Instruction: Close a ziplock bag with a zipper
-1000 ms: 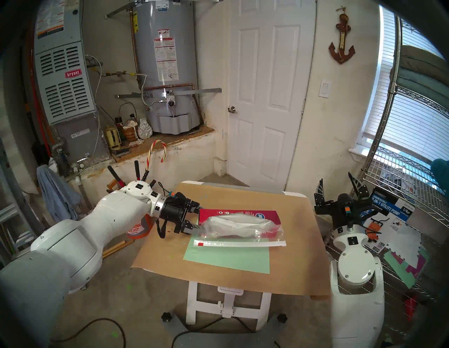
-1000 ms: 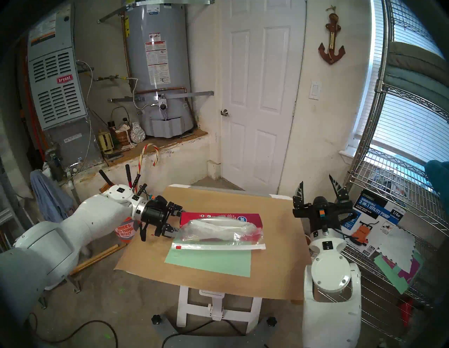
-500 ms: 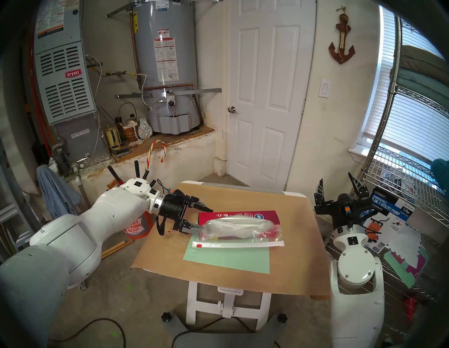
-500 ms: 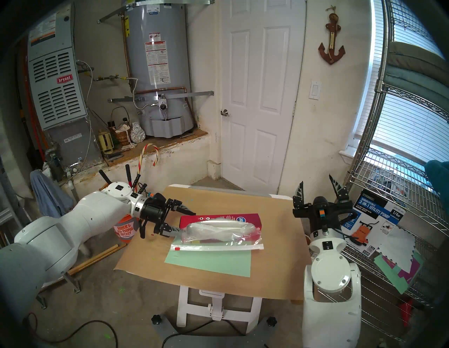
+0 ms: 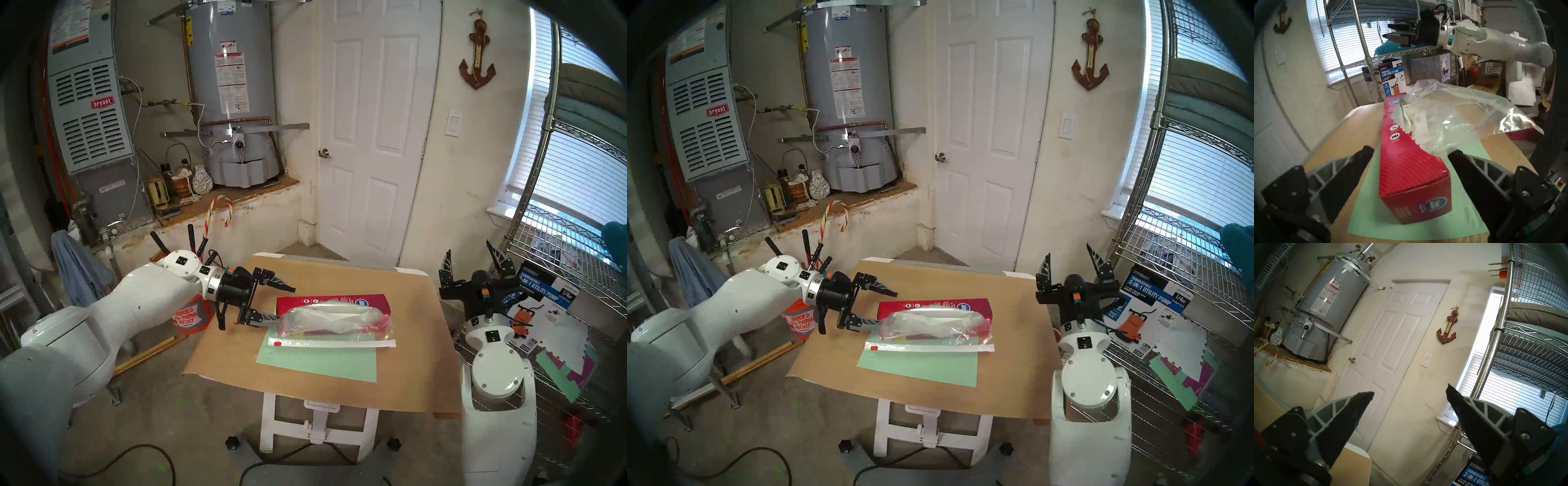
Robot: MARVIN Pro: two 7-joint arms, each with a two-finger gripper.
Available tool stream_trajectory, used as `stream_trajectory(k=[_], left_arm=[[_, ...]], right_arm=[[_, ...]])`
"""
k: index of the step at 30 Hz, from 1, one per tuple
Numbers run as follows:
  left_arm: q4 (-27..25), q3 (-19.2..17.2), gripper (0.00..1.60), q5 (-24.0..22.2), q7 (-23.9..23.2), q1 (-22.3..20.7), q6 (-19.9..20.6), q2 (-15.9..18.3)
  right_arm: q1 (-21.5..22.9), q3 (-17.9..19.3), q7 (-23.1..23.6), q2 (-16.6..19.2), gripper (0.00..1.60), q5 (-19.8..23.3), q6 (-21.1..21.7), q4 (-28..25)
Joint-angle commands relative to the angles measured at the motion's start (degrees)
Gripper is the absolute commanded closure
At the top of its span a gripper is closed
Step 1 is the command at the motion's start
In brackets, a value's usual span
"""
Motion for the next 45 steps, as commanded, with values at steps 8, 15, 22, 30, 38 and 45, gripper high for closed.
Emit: stream_trajectory(k=[8,15,22,30,38,45], left_arm=[[-13.29,3.49,0.0,7.86,4.4,2.5,-13.25,7.98],[-18.42,5.0,0.0,9.27,10.45,3.89,-16.01,12.1],[-23.99,4.94,0.0,19.34,21.22,6.17,-20.31,15.08],[-25.09,-0.31,0.0,30.36,29.88,10.81,-18.69,12.82],[-23.95,-5.27,0.0,38.99,37.96,12.45,-18.66,9.59],[-27.09,-8.63,0.0,48.91,44.91,14.84,-21.68,10.53]], right_arm=[[0.32,-0.23,0.01,0.03,0.0,-0.05,-0.08,-1.52],[0.31,-0.23,0.01,0.03,0.0,-0.06,-0.05,-1.55],[0.29,-0.24,0.03,0.03,0.0,-0.06,-0.01,-1.59],[0.31,-0.23,0.01,0.04,0.0,-0.05,-0.05,-1.54],[0.33,-0.23,-0.01,0.05,0.0,-0.04,-0.11,-1.48],[0.3,-0.24,0.02,0.03,0.0,-0.06,-0.03,-1.57]])
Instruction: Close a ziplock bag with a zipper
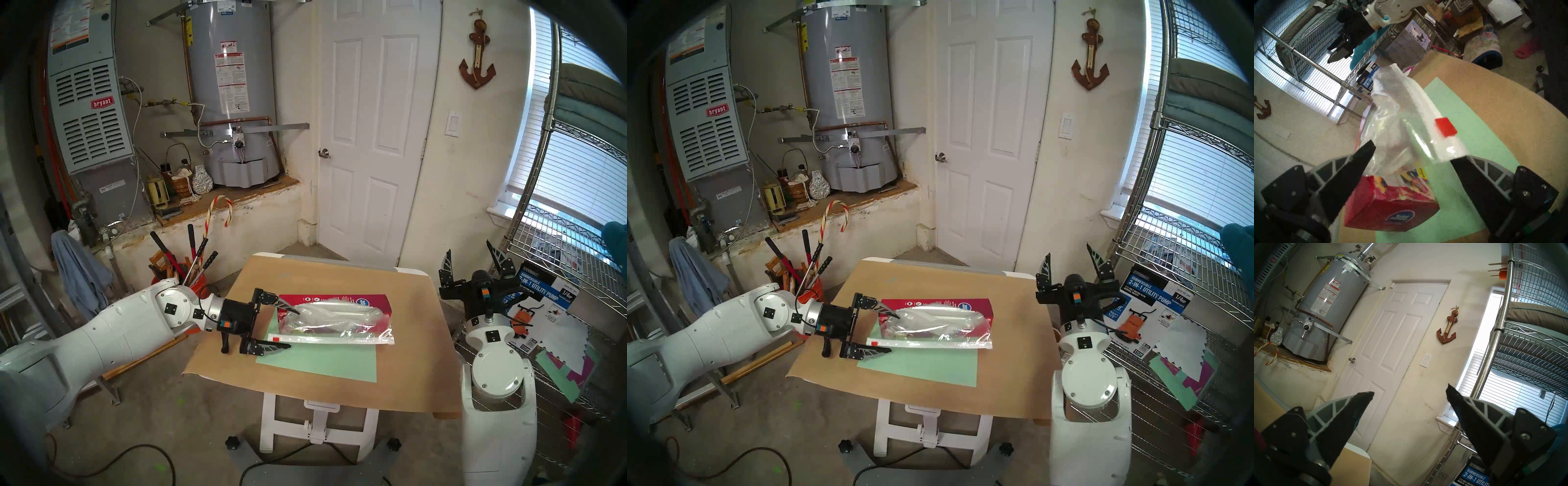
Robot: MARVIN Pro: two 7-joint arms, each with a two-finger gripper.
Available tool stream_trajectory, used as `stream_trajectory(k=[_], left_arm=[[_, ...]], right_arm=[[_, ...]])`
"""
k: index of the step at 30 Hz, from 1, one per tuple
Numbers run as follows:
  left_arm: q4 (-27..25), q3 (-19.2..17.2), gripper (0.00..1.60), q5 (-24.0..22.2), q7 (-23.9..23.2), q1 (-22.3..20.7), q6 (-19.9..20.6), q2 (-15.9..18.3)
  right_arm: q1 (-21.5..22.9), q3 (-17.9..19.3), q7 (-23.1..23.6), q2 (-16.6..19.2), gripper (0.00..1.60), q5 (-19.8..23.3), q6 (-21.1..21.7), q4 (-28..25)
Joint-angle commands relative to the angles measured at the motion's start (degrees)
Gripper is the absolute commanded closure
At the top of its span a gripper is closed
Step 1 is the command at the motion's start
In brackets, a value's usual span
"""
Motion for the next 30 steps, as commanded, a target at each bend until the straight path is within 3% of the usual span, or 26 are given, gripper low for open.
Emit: stream_trajectory(k=[1,10,16,30], left_arm=[[-2.76,-4.43,0.0,7.34,6.35,2.04,-2.19,-0.12],[-2.54,-9.13,0.0,15.95,14.86,5.02,-3.09,-1.01],[-2.87,-9.88,0.0,20.05,20.0,5.61,-4.58,-1.75],[-7.67,-10.91,0.0,16.29,21.32,5.93,-4.58,1.67]], right_arm=[[0.33,-0.23,0.02,0.03,0.0,-0.06,-0.04,-1.51],[0.31,-0.24,0.03,0.02,0.0,-0.06,0.0,-1.55],[0.31,-0.24,0.03,0.02,0.0,-0.06,0.02,-1.56],[0.32,-0.24,0.02,0.03,0.0,-0.06,-0.01,-1.54]])
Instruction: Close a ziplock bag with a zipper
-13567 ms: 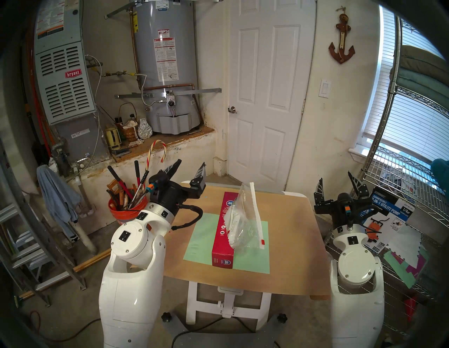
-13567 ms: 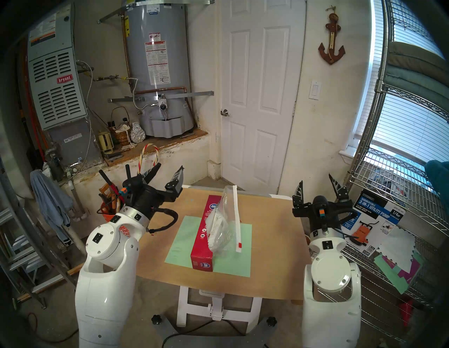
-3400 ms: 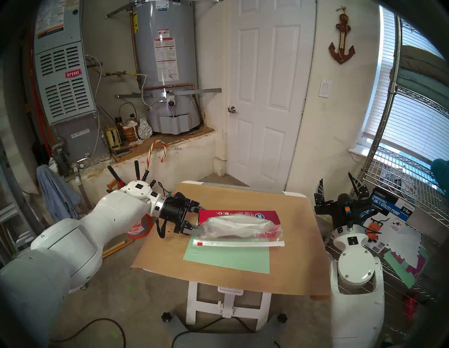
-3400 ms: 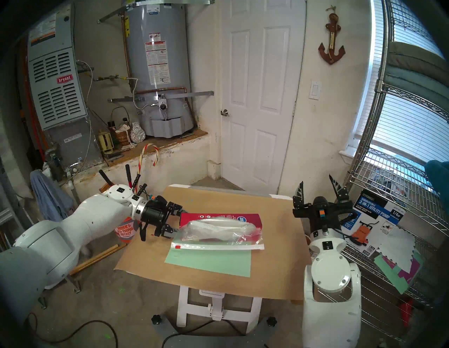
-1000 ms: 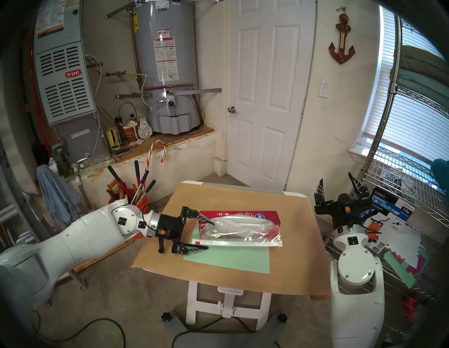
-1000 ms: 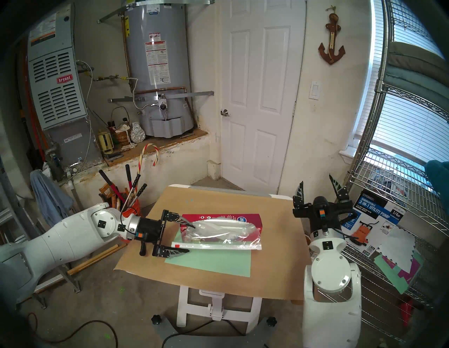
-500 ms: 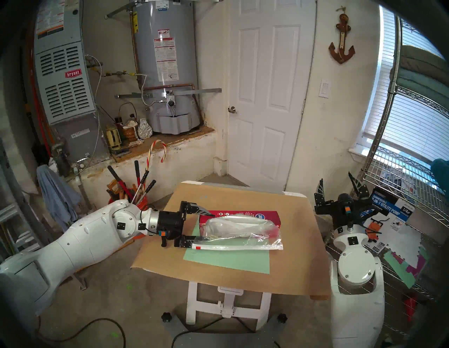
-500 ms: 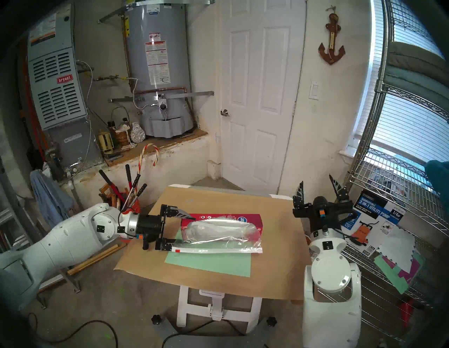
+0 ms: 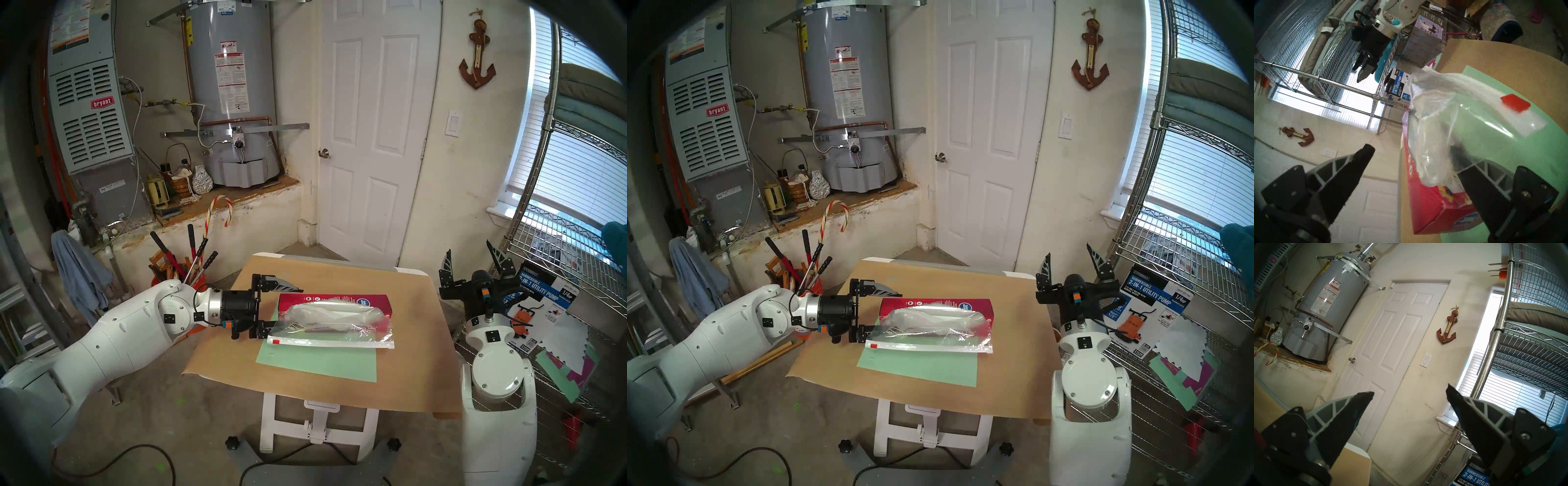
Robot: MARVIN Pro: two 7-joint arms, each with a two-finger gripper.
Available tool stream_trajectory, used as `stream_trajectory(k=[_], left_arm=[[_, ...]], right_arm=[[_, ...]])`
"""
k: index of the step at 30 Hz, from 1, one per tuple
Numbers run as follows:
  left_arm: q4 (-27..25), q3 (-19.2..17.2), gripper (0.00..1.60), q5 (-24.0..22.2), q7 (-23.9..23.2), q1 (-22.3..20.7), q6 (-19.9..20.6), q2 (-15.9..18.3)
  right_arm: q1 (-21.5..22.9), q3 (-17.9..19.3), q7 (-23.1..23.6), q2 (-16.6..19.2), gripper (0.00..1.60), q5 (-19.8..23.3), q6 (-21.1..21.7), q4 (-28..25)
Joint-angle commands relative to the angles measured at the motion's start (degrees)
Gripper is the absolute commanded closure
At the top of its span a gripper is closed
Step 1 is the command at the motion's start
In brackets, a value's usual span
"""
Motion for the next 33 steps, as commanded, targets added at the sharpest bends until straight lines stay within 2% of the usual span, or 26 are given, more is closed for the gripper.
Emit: stream_trajectory(k=[1,8,14,16,17,19,20,22,23,24,25,27,28,33], left_arm=[[-3.73,-0.9,0.0,-3.05,0.58,-0.28,-0.24,2.72],[-6.6,-1.53,0.0,-3.12,2.14,1.76,-0.24,4.68],[-6.64,-1.19,0.0,-4.65,0.43,0.25,-0.24,5.68],[-6.22,-0.58,0.0,-6.43,-0.98,-0.68,-0.24,6.19],[-5.91,-0.76,0.0,-5.48,-1.04,-1.07,-0.24,6.17],[-5.39,-0.51,0.01,-7.27,-1.76,-1.82,-0.24,6.01],[-5.26,-0.5,0.16,-7.3,-2.19,-2.2,-0.24,5.86],[-4.94,-0.13,0.26,-8.33,-3.38,-2.86,-0.24,5.52],[-4.65,0.13,0.51,-8.79,-3.99,-3.17,-0.24,5.26],[-4.43,0.46,0.83,-9.45,-4.73,-3.47,-0.24,5.12],[-4.1,0.68,0.88,-9.8,-5.14,-3.61,-0.24,4.85],[-3.63,1.03,0.87,-10.44,-5.92,-3.83,-0.24,4.46],[-3.48,1.17,0.92,-10.69,-6.2,-3.92,-0.24,4.31],[-3.28,1.44,0.9,-11.72,-7.25,-4.25,-0.24,3.99]], right_arm=[[0.33,-0.24,0.03,0.02,0.0,-0.06,-0.01,-1.51],[0.32,-0.24,0.04,0.02,0.0,-0.06,0.03,-1.54],[0.33,-0.24,0.03,0.02,0.0,-0.06,0.01,-1.52],[0.33,-0.24,0.02,0.03,0.0,-0.06,-0.01,-1.51],[0.33,-0.24,0.02,0.03,0.0,-0.05,-0.01,-1.51],[0.34,-0.24,0.02,0.03,0.0,-0.05,-0.02,-1.49],[0.34,-0.24,0.02,0.03,0.0,-0.05,-0.02,-1.5],[0.33,-0.24,0.02,0.03,0.0,-0.05,-0.02,-1.5],[0.33,-0.24,0.02,0.03,0.0,-0.06,-0.01,-1.51],[0.33,-0.24,0.03,0.03,0.0,-0.06,0.0,-1.52],[0.32,-0.24,0.03,0.02,0.0,-0.06,0.01,-1.52],[0.32,-0.24,0.03,0.02,0.0,-0.06,0.02,-1.53],[0.32,-0.24,0.03,0.02,0.0,-0.06,0.02,-1.54],[0.32,-0.24,0.03,0.03,0.0,-0.06,0.01,-1.53]])
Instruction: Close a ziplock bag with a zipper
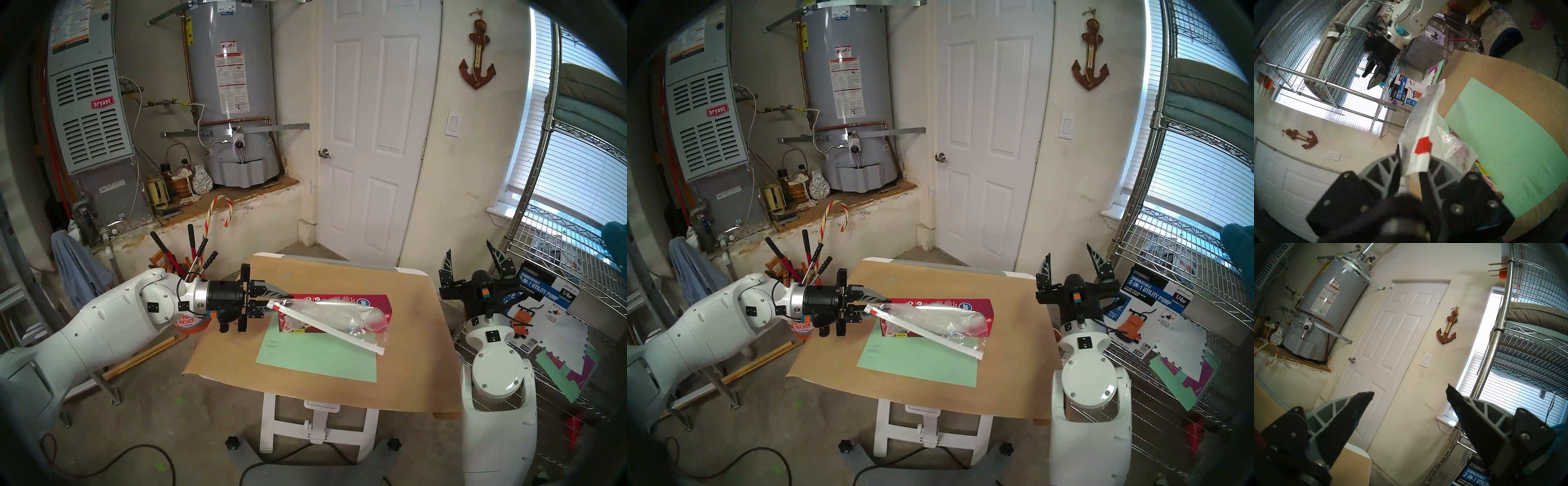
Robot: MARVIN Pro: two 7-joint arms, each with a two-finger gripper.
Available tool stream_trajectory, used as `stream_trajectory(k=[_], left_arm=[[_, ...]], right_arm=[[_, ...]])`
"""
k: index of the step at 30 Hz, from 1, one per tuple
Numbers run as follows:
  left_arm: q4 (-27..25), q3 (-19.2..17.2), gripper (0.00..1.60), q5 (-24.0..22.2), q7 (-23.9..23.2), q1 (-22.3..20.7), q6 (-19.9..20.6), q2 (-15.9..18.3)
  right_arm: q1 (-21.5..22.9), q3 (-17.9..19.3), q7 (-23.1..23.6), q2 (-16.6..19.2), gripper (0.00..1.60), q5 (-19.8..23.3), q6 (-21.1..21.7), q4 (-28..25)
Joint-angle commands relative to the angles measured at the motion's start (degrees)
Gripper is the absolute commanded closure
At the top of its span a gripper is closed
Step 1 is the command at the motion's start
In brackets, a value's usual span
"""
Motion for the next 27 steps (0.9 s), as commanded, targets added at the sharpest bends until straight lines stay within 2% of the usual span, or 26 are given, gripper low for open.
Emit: stream_trajectory(k=[1,8,9,11,14,15,16,27], left_arm=[[-0.37,-0.09,0.91,-2.82,-0.79,-2.22,0.01,-0.83],[-2.08,0.38,0.9,-6.68,-3.02,-3.07,0.01,-0.48],[-2.35,0.64,1.0,-7.81,-3.59,-3.21,0.01,-0.37],[-2.7,1.1,1.33,-8.91,-4.88,-3.68,0.01,-0.17],[-3.09,2.1,1.47,-11.86,-7.03,-4.1,0.52,0.22],[-3.09,2.1,1.47,-11.86,-7.03,-4.1,0.52,0.22],[-3.25,2.47,1.57,-13.61,-7.57,-4.06,0.94,0.39],[-6.82,6.55,1.6,-29.91,-15.24,-4.72,11.89,3.11]], right_arm=[[0.34,-0.24,0.03,0.03,0.0,-0.06,-0.01,-1.5],[0.35,-0.24,0.02,0.03,0.0,-0.05,-0.04,-1.48],[0.35,-0.24,0.02,0.03,0.0,-0.05,-0.04,-1.48],[0.35,-0.24,0.02,0.03,0.0,-0.05,-0.03,-1.49],[0.34,-0.24,0.03,0.02,0.0,-0.06,-0.01,-1.51],[0.34,-0.24,0.03,0.02,0.0,-0.06,-0.01,-1.51],[0.34,-0.24,0.03,0.03,0.0,-0.06,-0.01,-1.51],[0.36,-0.23,0.01,0.04,0.0,-0.05,-0.06,-1.46]])
